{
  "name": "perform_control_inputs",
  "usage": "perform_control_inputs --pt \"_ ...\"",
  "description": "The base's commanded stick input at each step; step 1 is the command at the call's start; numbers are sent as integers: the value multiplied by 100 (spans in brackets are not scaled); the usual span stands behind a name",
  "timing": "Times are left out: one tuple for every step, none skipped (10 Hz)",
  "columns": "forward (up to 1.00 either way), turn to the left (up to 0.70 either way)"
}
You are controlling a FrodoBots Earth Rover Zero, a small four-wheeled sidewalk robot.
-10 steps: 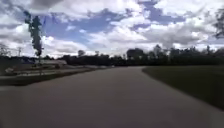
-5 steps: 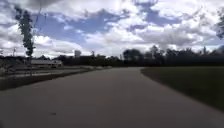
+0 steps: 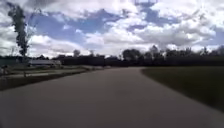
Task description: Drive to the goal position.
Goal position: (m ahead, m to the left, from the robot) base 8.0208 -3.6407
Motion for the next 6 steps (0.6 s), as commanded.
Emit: perform_control_inputs --pt "100 0" --pt "100 0" --pt "100 0" --pt "100 0" --pt "100 -2" --pt "100 -8"
